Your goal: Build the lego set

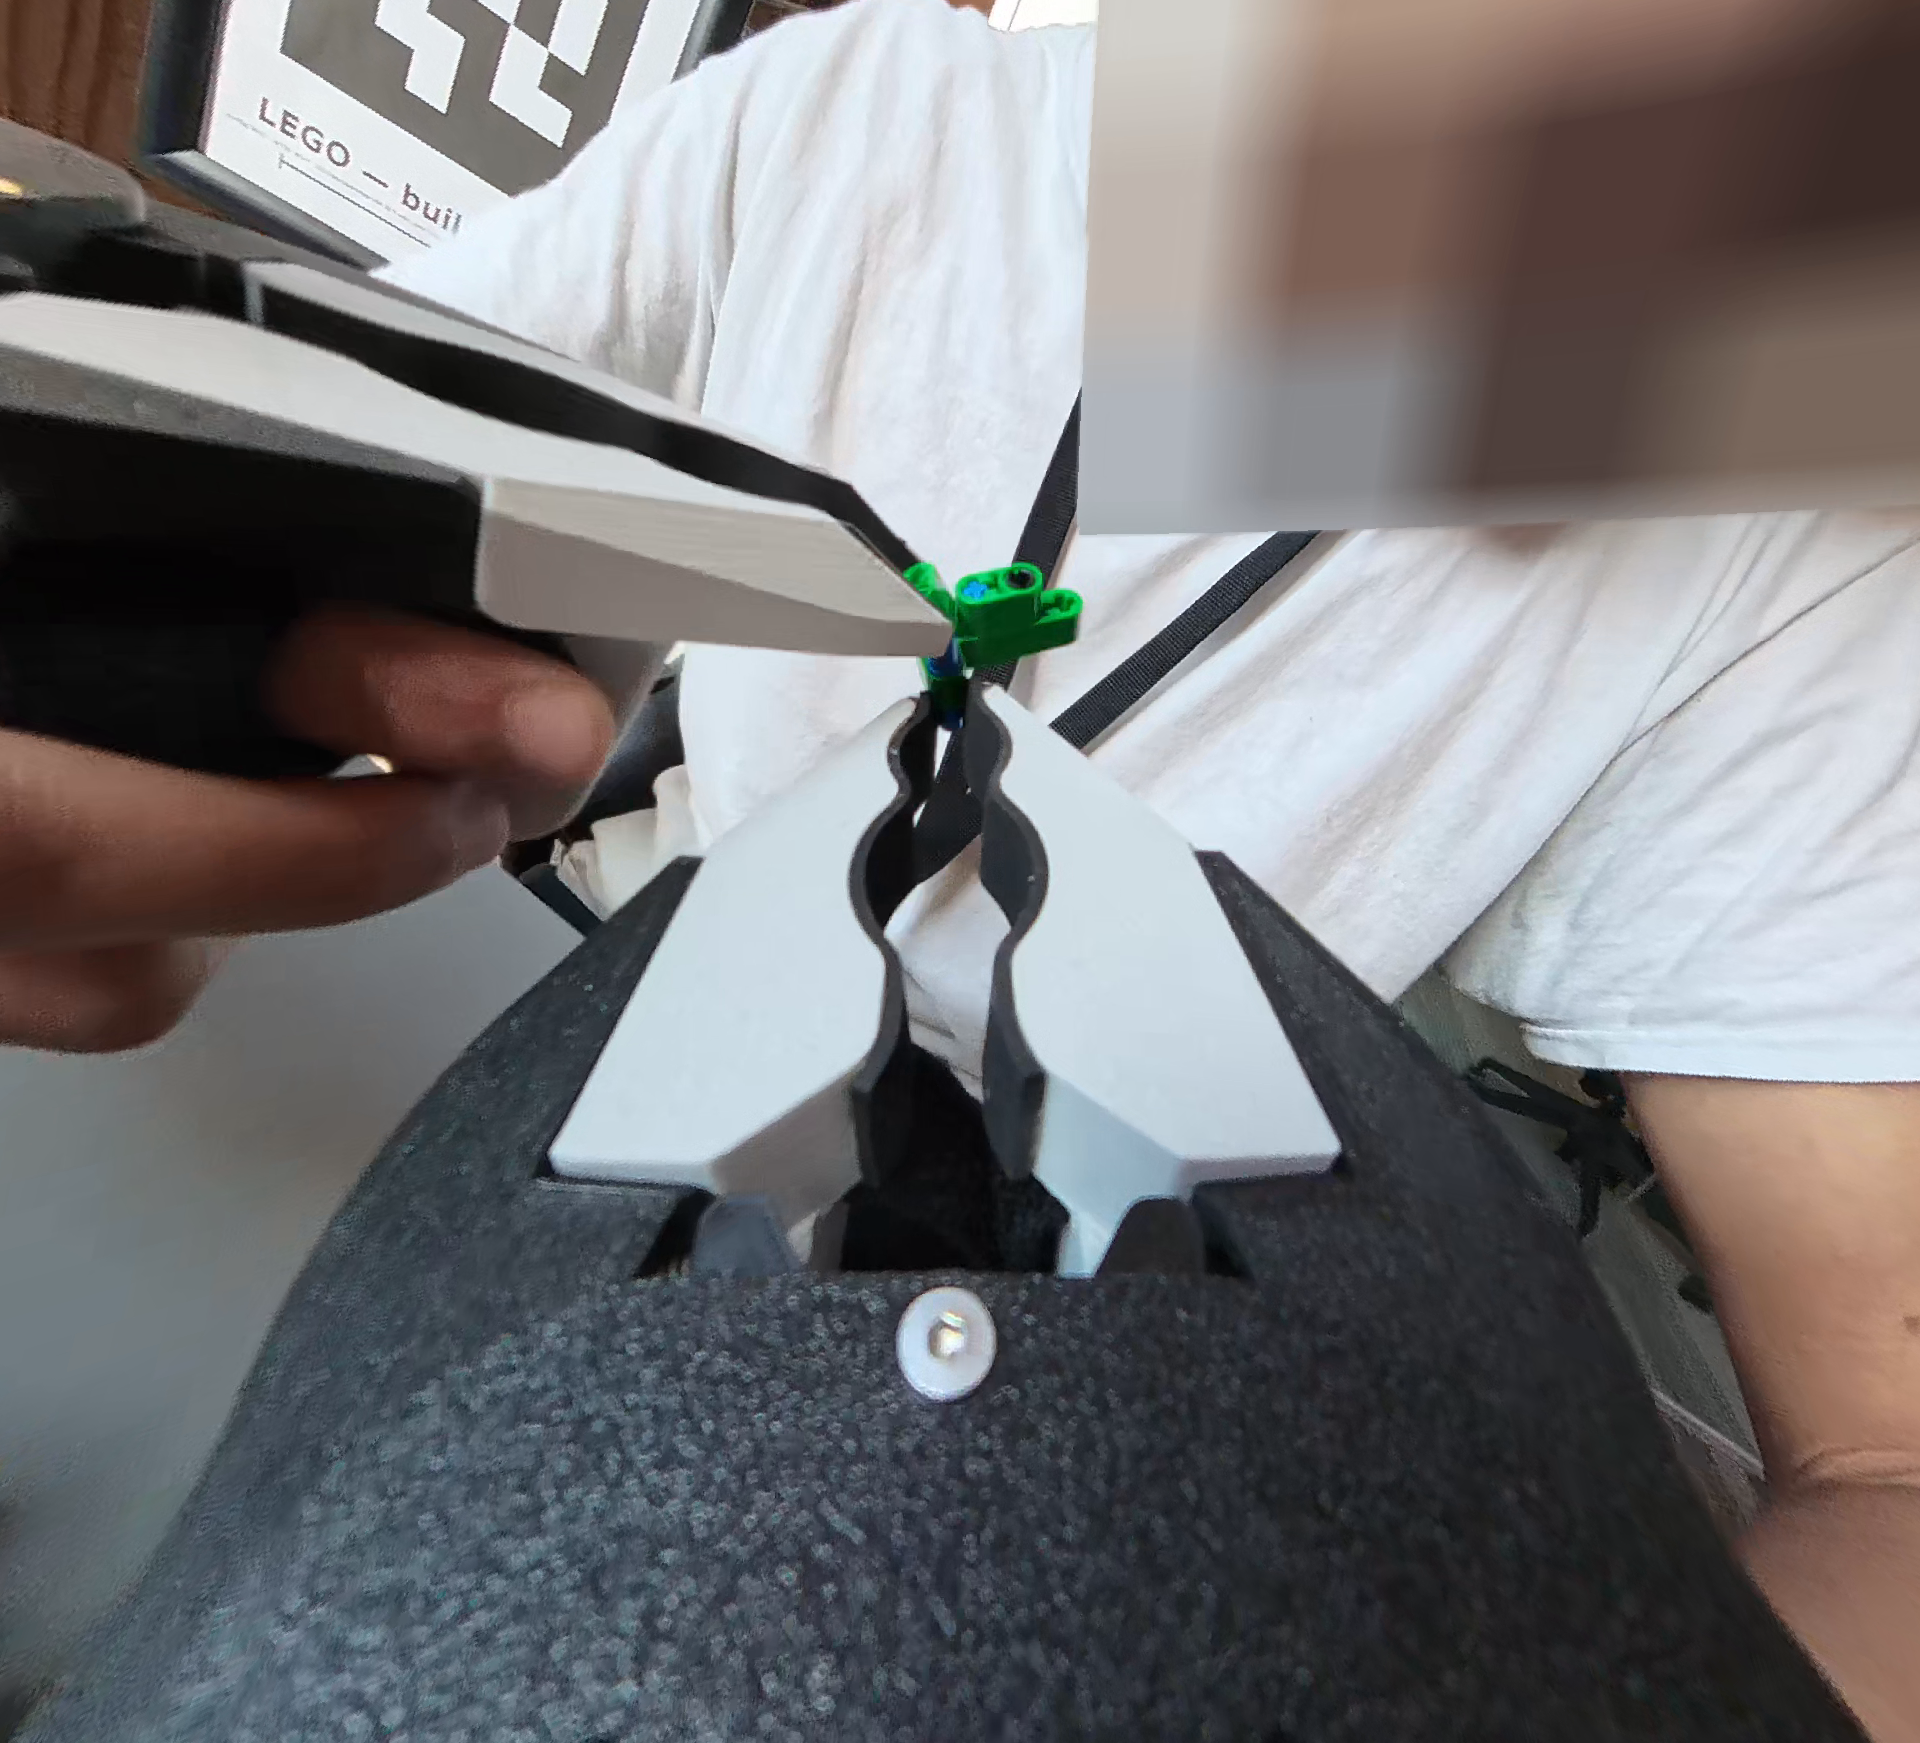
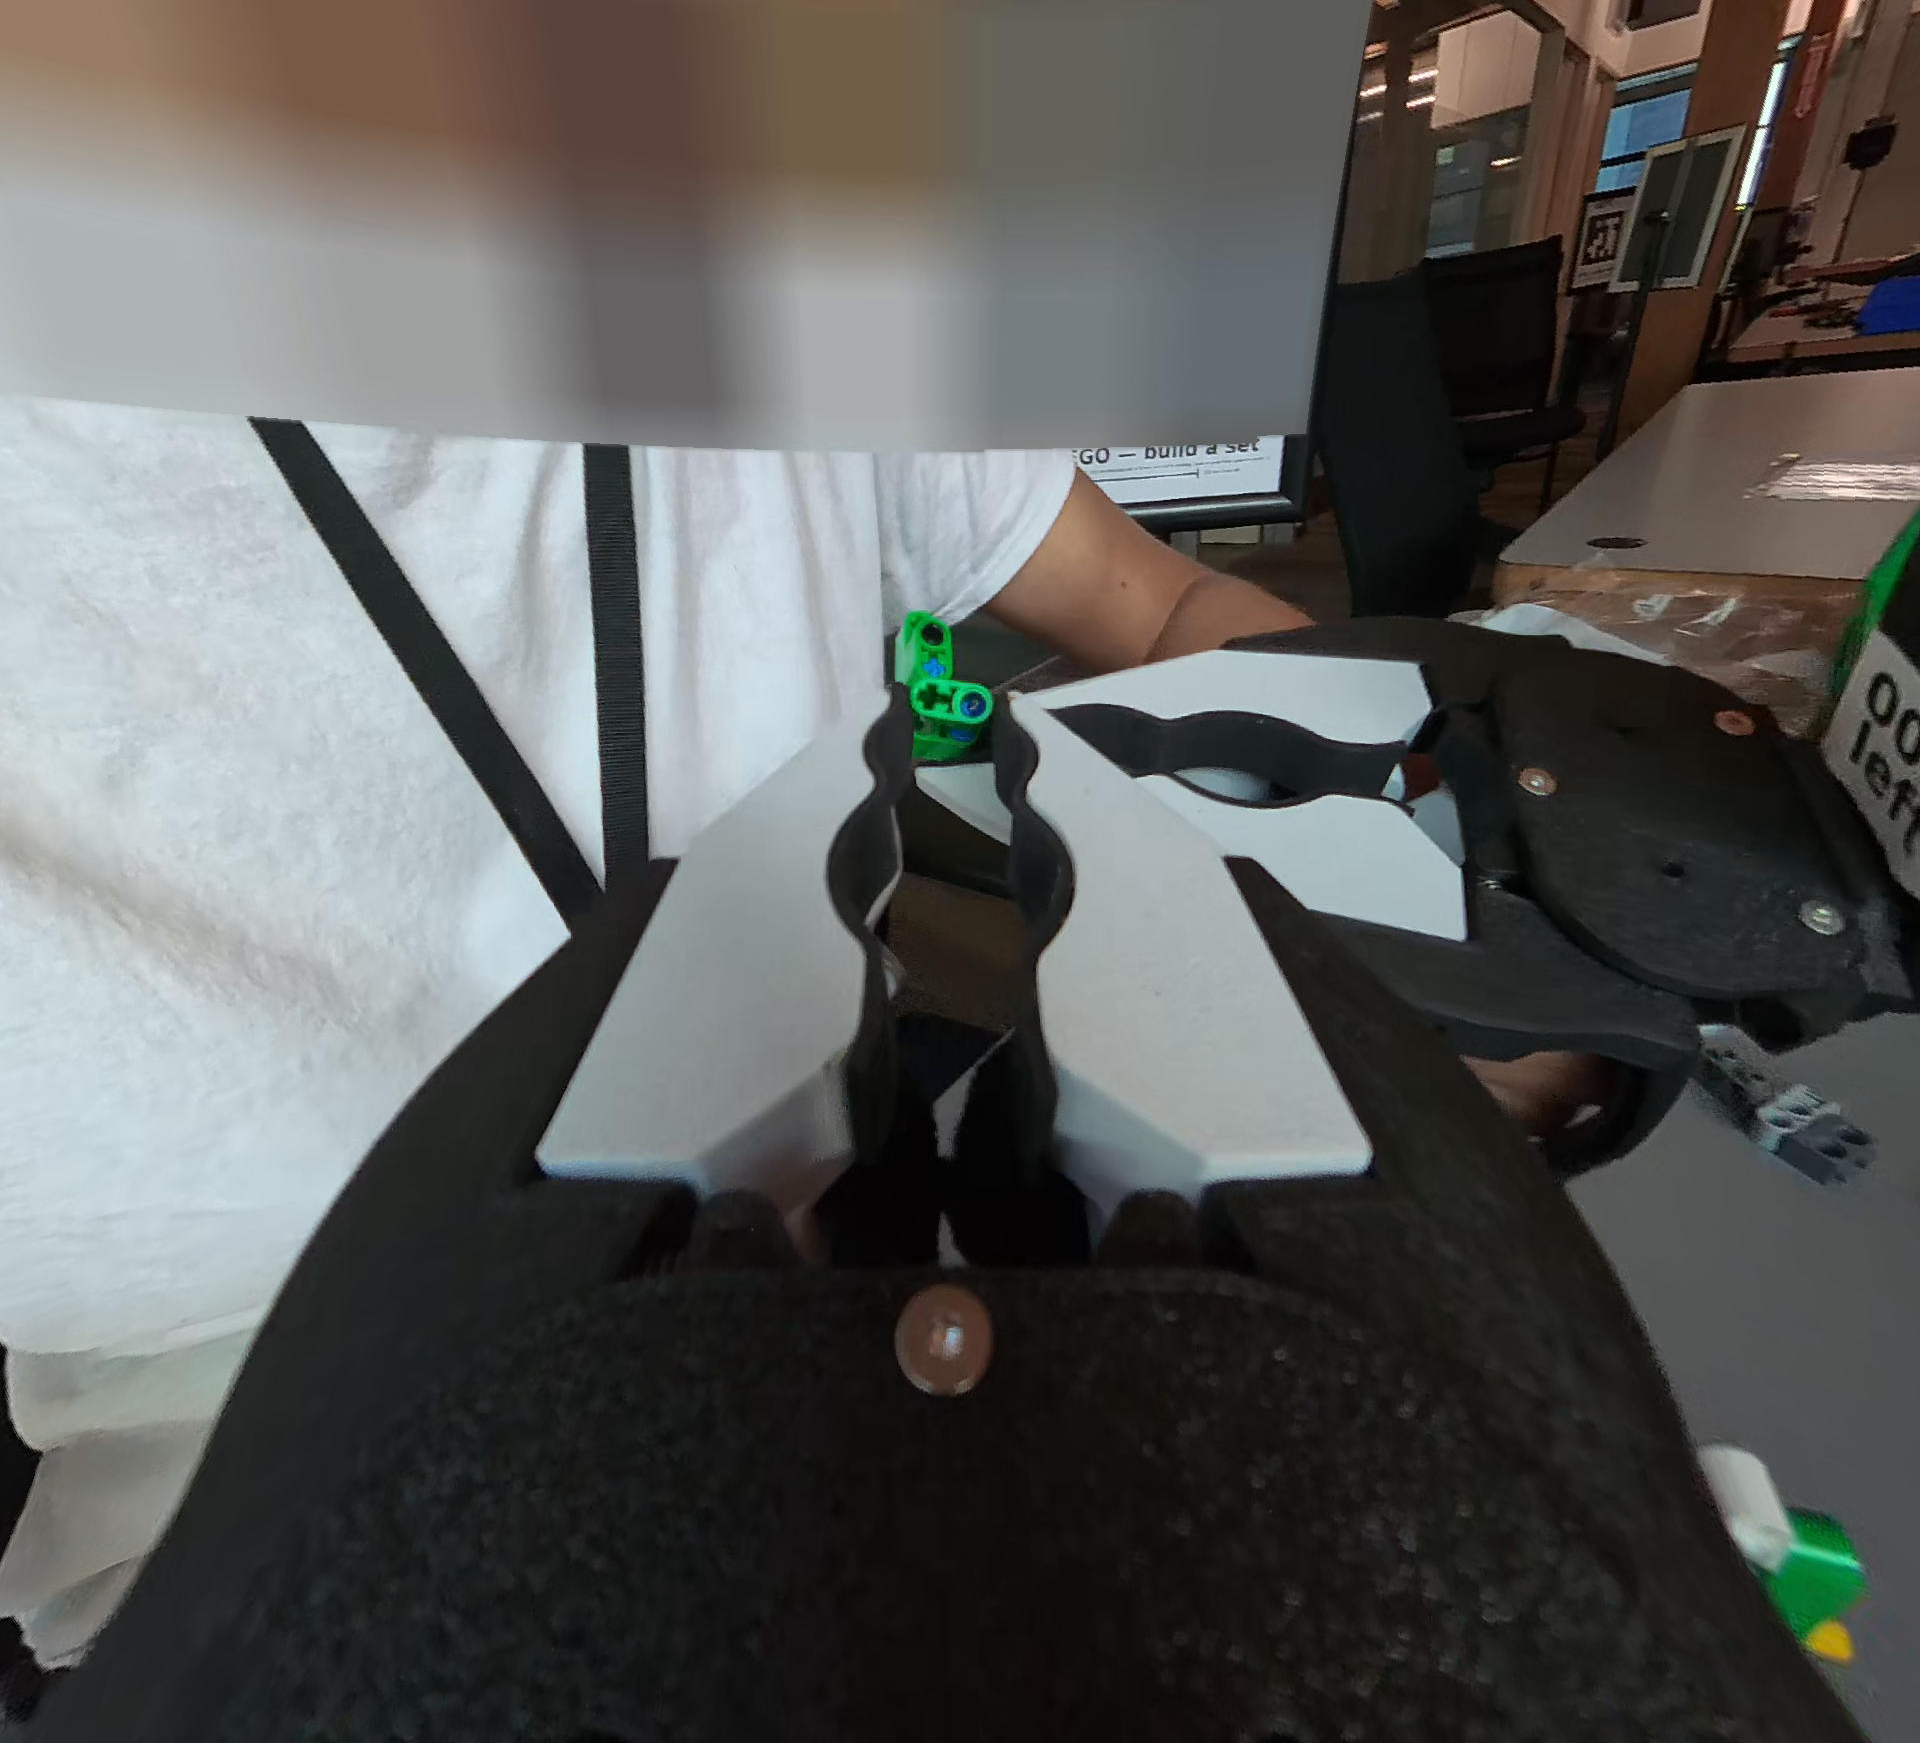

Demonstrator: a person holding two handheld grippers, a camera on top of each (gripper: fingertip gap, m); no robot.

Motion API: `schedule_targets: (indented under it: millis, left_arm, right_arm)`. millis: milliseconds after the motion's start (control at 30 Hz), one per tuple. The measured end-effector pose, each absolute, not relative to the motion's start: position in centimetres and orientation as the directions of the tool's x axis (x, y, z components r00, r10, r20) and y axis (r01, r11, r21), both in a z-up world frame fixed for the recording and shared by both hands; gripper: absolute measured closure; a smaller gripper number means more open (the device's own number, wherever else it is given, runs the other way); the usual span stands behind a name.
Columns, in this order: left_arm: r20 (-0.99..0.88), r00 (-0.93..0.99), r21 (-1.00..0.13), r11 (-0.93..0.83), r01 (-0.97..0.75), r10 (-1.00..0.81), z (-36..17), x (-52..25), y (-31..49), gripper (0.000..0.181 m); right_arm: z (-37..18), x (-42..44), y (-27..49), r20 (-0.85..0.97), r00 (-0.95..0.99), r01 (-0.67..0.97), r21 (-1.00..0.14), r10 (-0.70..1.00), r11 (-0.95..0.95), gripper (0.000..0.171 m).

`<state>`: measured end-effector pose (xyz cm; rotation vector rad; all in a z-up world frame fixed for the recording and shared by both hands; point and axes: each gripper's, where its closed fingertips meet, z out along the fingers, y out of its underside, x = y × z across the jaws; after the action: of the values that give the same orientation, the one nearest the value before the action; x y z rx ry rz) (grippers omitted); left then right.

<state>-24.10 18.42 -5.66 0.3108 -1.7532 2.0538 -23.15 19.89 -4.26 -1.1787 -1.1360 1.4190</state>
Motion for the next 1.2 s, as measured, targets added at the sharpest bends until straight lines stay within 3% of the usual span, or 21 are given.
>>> schedule_targets:
  millis: [367,500,633,767,900,1067,1200]
  left_arm:
    - [0.460,-0.883,-0.877,-0.107,-0.468,0.096,-6.4,-23.3,19.5,0.179]
    - [0.545,-0.836,-0.836,-0.037,-0.548,0.069,-8.0,-23.0,19.3,0.179]
    - [0.611,-0.791,-0.791,0.061,-0.608,0.042,-9.8,-23.0,18.5,0.179]
    - [0.658,-0.751,-0.743,0.123,-0.658,-0.047,-11.6,-22.6,18.5,0.178]
    - [0.734,-0.669,-0.651,0.160,-0.742,-0.119,-13.2,-22.1,18.7,0.178]
    - [0.812,-0.545,-0.502,0.229,-0.834,-0.210,-15.7,-21.6,18.3,0.178]
    - [0.871,-0.442,-0.374,0.295,-0.879,-0.214,-16.9,-22.1,17.9,0.178]
  right_arm:
    - [-5.6,-22.4,21.0,-0.055,0.026,0.051,-0.997,0.998,-0.057,0.159]
    - [-6.8,-21.8,20.7,0.153,0.056,0.256,-0.957,0.987,0.133,0.158]
    - [-8.0,-21.7,20.0,0.378,-0.040,0.445,-0.822,0.925,0.356,0.159]
    - [-10.7,-20.6,20.1,0.535,-0.206,0.630,-0.568,0.819,0.530,0.159]
    - [-12.6,-20.0,20.0,0.659,-0.410,0.638,-0.286,0.631,0.715,0.159]
    - [-14.9,-19.5,20.0,0.714,-0.513,0.578,-0.121,0.475,0.807,0.159]
    - [-16.6,-19.4,19.1,0.742,-0.488,0.539,-0.159,0.460,0.828,0.160]
